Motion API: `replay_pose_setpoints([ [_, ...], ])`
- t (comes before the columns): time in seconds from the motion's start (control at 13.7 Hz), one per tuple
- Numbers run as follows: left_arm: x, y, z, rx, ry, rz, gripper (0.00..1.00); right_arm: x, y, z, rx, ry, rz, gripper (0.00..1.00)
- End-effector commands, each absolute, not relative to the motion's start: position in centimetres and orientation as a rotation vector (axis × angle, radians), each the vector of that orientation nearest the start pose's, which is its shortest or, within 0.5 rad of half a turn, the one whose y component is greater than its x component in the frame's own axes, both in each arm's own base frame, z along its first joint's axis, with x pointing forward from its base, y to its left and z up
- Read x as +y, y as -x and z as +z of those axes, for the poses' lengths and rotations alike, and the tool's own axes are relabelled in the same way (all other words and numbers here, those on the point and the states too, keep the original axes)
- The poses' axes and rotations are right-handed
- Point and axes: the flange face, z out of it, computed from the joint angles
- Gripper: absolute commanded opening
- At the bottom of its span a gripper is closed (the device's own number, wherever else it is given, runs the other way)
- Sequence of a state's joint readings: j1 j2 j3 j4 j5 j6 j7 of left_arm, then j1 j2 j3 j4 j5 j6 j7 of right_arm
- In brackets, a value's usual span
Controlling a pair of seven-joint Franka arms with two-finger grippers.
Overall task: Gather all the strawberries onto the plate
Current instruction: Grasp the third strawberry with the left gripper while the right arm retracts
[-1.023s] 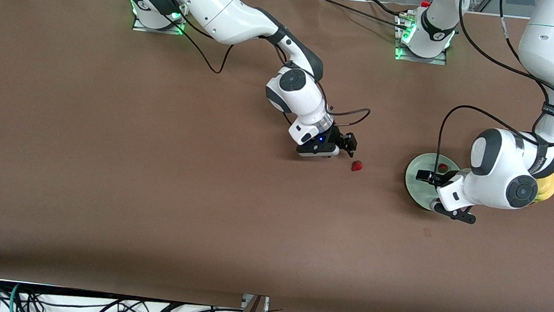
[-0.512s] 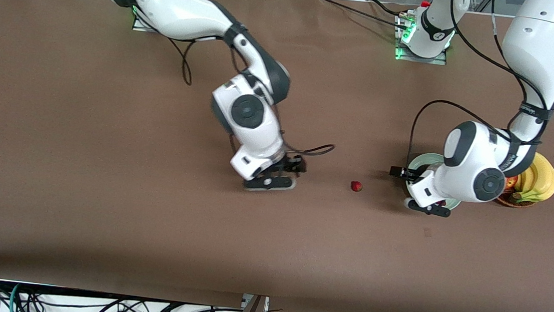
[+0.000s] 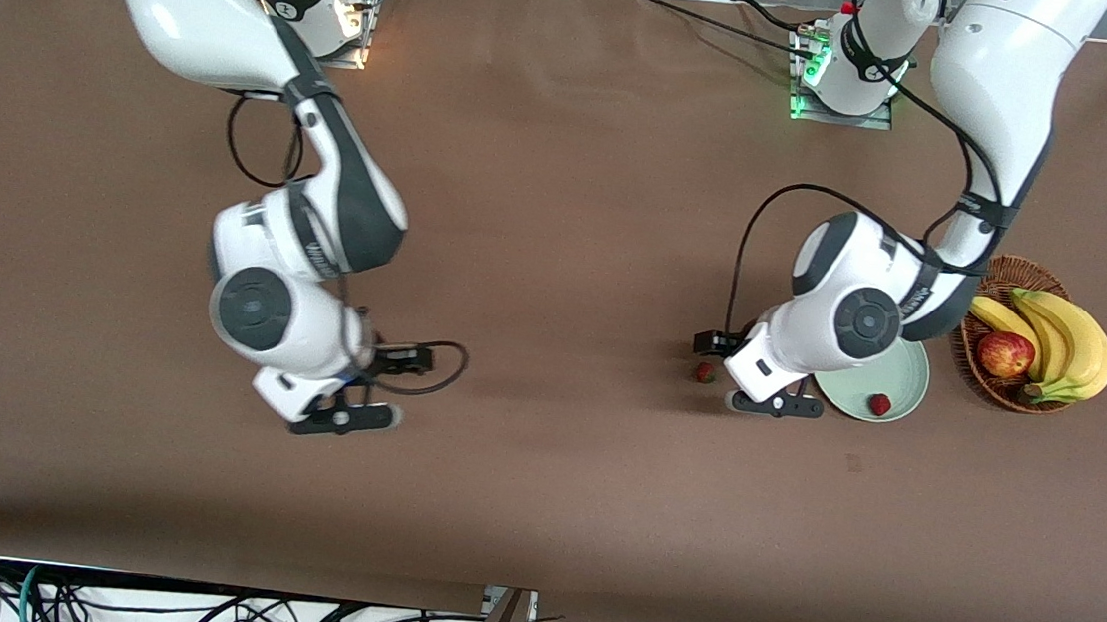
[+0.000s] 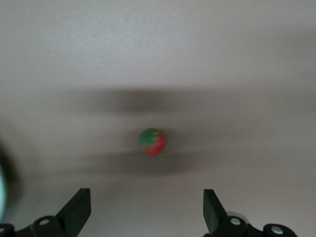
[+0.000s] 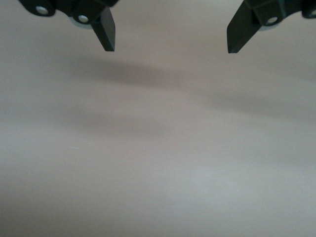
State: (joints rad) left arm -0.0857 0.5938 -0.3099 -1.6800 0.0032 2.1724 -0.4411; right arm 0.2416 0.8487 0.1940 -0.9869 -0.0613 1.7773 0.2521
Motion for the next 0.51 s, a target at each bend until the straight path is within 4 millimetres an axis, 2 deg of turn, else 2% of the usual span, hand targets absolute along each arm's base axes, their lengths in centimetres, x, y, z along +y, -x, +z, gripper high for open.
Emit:
replay_pose_setpoints([
  [0.0, -24.3, -63.0, 25.4, -0.345, 3.177, 0.082, 1.00, 20.3, -71.8, 40.2, -0.140, 3.087, 0.153, 1.00],
  [0.07, -25.1, -62.7, 25.2, -0.389, 3.151, 0.045, 1.00, 17.7, -71.8, 42.0, -0.155, 3.102, 0.155, 1.00],
  [0.22, -25.3, -62.7, 24.7, -0.517, 3.124, 0.025, 1.00, 14.5, -71.3, 45.3, -0.255, 3.162, 0.142, 1.00],
  [0.44, -25.1, -62.1, 23.3, -0.603, 3.077, 0.008, 1.00, 9.7, -68.9, 49.9, -0.216, 3.191, 0.107, 1.00],
])
